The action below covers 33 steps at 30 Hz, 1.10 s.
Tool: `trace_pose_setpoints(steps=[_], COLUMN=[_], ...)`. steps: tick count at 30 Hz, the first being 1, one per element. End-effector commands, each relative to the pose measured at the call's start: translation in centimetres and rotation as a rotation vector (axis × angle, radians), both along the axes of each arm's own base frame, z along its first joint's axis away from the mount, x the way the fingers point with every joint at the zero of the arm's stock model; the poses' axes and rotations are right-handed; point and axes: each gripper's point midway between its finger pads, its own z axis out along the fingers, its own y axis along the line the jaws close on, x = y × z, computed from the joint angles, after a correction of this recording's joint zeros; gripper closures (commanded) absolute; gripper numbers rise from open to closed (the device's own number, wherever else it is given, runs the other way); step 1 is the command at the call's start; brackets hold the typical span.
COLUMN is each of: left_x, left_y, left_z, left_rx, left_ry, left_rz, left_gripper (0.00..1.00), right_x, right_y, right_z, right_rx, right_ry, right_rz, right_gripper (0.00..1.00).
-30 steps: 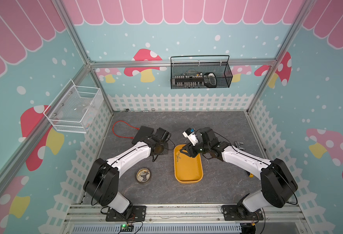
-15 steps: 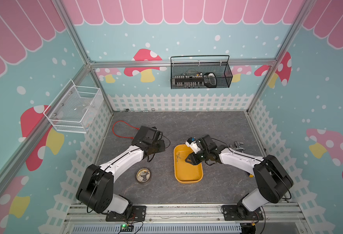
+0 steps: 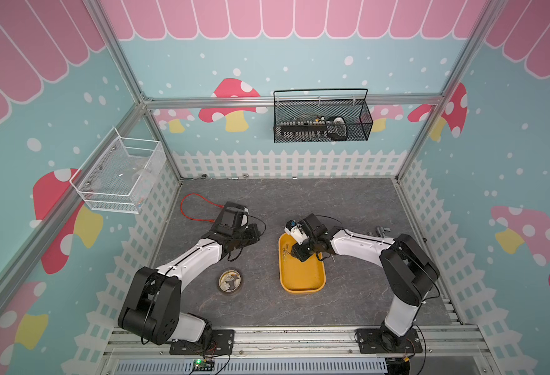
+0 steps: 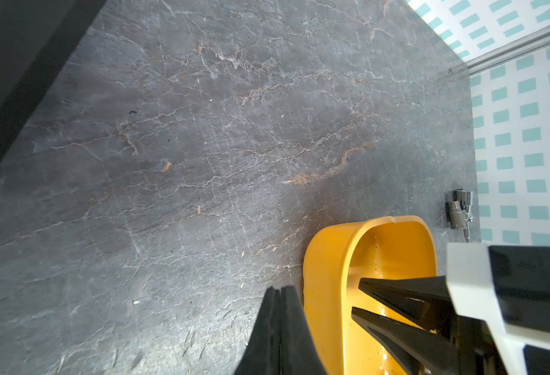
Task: Take out the screws from the storage box
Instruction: Pick up the screw from the storage box.
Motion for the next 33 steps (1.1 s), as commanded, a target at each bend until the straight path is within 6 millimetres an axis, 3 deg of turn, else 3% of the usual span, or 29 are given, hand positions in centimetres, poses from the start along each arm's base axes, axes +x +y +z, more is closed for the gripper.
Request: trace_pose_setpoints(steps=[1,8,9,19,33], left_x=[0.0,-0.2,-0.2,-0.4,-0.4], left_y=[0.6,1.1,1.1,1.2,1.0], left_z=[0.3,-0.2,-0.3,-0.8,-1.0], left_rx=[-0.013,-0.016,-0.016,-0.013,-0.024], left_ry=[-0.02,-0.013,-0.011,-0.006,0.003], left_rz=[0.025,0.028,0.026,0.025,0.01], left_gripper=[0.93,0.93,0.93,0.93,0.92], right_x=[0.1,0.9,0.8,0.5,-0.7], right_y=[0.5,1.0,0.8,1.3,-0.9], right_z=[-0.4,-0.9,-2.0,-3.9,-5.4], right_rx=[-0.032,-0.069,-0.097,-0.183,-0.289], right_ry=[-0.009,-0.026,-0.01,-0.014,0.03], right_rz=[0.027,0.021,0.019,0.043,0.007], right_gripper=[0.68,0.7,0.7,0.7,0.77])
